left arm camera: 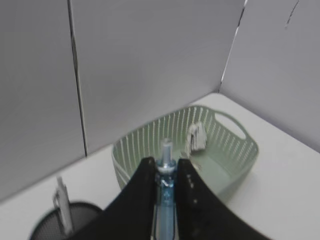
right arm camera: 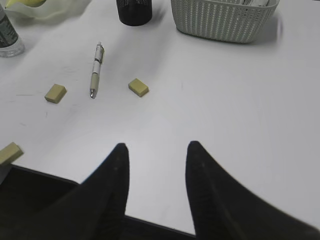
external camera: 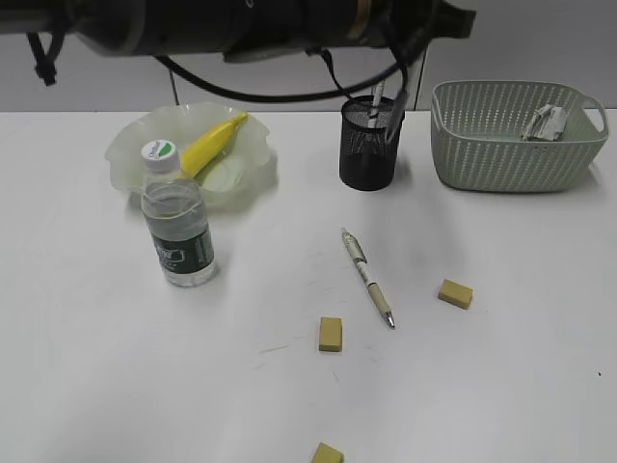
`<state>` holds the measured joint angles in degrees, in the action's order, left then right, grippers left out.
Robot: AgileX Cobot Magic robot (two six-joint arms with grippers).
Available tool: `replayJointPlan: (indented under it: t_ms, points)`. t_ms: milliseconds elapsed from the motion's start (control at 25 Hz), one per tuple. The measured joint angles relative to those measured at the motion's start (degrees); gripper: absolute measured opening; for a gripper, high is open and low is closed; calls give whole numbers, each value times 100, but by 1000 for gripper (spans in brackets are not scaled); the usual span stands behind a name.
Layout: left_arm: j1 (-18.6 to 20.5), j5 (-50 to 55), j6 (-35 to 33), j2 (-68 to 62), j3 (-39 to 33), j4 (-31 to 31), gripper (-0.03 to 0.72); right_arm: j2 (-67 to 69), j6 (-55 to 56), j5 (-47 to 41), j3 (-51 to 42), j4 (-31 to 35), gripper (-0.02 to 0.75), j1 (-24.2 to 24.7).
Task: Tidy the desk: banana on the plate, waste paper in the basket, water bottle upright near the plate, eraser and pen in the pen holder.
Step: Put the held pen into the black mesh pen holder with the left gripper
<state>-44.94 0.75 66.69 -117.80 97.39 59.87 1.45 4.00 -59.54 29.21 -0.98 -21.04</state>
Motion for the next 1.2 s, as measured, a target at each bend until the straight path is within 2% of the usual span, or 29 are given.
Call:
replayJointPlan:
  t_ms: [120,240,360,600,840,920,1080,1200]
  points:
    - [404,-406,0,-233,502,453,74,0,0,0,0,0,298,0]
    - [768,-932,0,-667,1053,537,74,0,0,0,0,0,285,0]
    - [968,-1261,-6,-1160,1597,556,74,0,0,0,0,0,278,0]
    - [1024,-1438,-274,-1971,2440,561,74,0,0,0,0,0,277,0]
    - [1024,-1502,-600,-2443,2574,567,82,0,0,0,0,0,277,0]
    - [1024,-1509,-630,-2495,2576,567,121,0,0,0,0,0,277,0]
    - [1024,-1535,-653,-2507,2581,567,265,0,0,0,0,0,276,0]
    - [1024,-1541,-653,-2494,2581,567,321,0,0,0,0,0,276,0]
